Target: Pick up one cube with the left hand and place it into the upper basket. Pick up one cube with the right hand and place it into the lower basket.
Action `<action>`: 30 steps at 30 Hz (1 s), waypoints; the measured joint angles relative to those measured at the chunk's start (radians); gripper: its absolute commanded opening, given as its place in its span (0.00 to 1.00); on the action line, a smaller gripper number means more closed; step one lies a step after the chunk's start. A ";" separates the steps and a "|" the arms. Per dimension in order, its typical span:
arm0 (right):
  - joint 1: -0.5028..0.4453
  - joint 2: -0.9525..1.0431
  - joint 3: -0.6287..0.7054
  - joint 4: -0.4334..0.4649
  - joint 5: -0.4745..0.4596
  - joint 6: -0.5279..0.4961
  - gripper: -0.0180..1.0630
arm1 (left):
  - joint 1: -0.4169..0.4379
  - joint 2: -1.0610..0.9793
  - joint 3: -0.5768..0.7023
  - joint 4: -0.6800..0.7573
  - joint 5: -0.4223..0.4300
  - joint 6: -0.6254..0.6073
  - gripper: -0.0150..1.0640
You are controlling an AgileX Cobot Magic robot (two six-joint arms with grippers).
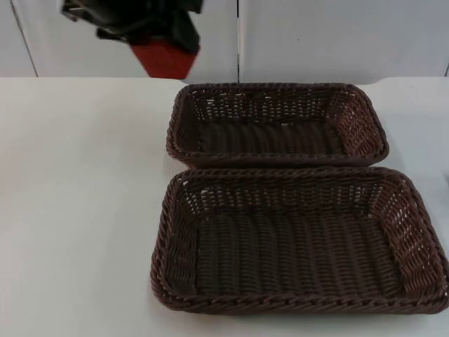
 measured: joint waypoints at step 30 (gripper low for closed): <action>0.000 0.000 0.000 0.000 0.000 0.000 0.99 | -0.077 0.523 -0.497 -0.015 0.006 -0.039 0.01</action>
